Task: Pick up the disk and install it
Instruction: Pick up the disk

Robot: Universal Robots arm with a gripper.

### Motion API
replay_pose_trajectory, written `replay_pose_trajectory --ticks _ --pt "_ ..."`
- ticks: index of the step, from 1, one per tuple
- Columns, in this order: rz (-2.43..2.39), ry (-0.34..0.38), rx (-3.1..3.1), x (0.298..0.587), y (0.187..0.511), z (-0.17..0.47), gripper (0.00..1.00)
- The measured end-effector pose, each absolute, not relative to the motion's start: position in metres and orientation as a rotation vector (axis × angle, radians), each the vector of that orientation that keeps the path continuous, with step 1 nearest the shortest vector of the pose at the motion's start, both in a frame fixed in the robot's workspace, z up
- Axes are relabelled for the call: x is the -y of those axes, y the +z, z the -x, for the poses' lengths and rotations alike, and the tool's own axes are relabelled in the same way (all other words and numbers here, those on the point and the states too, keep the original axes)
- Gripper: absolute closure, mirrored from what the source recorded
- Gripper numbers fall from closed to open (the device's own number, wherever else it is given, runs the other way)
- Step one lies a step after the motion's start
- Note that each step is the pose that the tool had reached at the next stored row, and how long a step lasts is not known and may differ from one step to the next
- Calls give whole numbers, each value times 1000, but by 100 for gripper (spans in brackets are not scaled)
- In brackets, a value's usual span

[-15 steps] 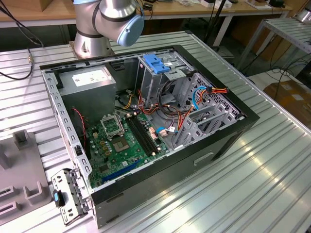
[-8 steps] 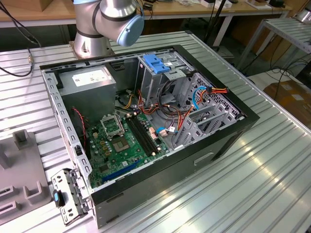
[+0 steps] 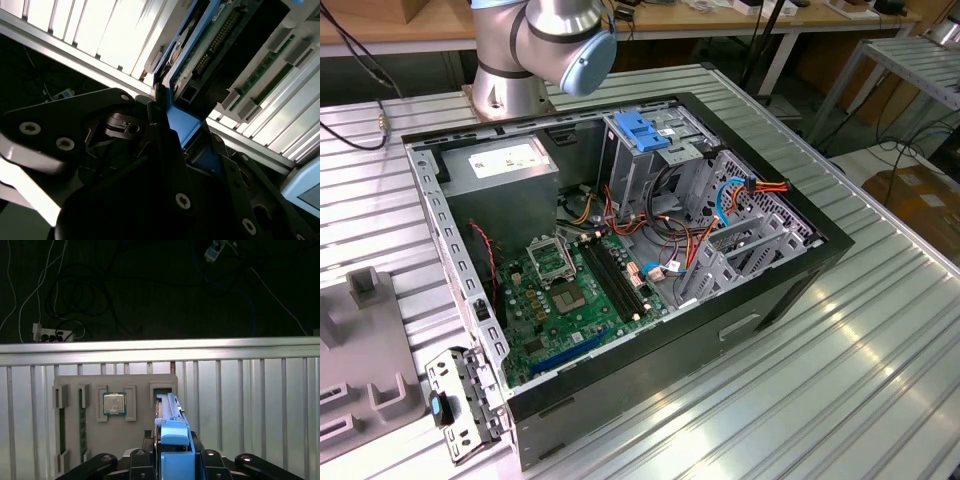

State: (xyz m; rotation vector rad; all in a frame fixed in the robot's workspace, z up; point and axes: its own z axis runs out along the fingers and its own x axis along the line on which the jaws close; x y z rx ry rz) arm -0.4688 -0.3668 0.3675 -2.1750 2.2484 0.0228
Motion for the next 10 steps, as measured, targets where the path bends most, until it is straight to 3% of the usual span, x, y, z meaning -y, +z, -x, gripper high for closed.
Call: replay_pose_trajectory --ticks 10 --pt "2175 23 -2248 367 373 469 63"
